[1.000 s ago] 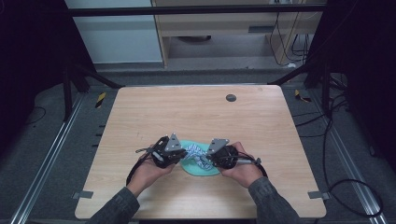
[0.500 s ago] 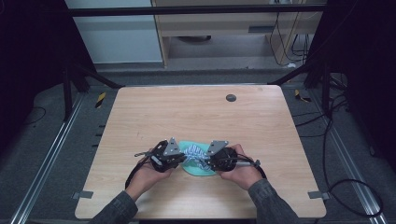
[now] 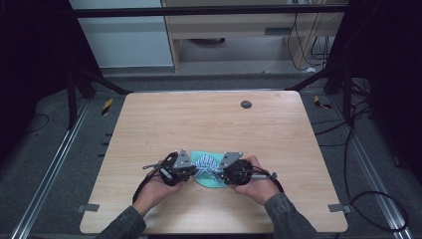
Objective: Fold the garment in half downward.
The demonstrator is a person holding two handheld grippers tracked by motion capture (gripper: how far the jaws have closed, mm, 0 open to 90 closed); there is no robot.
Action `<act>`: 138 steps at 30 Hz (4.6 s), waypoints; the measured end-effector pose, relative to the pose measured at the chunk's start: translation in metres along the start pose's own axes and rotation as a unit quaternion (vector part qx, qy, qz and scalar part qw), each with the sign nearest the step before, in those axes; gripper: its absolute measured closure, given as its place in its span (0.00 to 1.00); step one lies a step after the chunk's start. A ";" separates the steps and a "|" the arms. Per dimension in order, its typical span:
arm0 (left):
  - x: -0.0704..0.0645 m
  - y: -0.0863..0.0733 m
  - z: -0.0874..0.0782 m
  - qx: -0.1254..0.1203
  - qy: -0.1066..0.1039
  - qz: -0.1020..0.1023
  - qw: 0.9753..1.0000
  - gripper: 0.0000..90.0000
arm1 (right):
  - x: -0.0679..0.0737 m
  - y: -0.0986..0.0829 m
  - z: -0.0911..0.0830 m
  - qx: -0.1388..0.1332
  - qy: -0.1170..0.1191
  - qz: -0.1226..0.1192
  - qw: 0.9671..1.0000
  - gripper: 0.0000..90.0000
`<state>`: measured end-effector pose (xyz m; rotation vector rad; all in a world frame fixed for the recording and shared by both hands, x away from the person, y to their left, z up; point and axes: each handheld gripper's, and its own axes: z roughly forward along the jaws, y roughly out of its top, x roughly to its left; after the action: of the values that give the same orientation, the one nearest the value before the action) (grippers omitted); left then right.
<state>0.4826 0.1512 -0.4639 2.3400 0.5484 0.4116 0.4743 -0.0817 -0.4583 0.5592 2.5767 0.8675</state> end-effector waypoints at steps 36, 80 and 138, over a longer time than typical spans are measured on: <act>-0.015 -0.015 -0.001 -0.010 0.010 0.014 1.000 0.76 | 0.017 -0.010 -0.001 0.008 0.021 -0.029 0.999 0.91; -0.029 -0.027 0.000 0.029 -0.020 0.043 0.998 0.93 | 0.029 -0.021 0.003 0.030 0.037 -0.064 0.997 0.94; 0.076 -0.075 -0.044 0.049 0.087 -0.172 0.980 0.07 | -0.070 -0.112 -0.038 0.007 -0.101 0.246 0.964 0.07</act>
<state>0.5088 0.2632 -0.4737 2.2524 1.0592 0.4350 0.4885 -0.2153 -0.4860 1.2577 2.2896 0.8849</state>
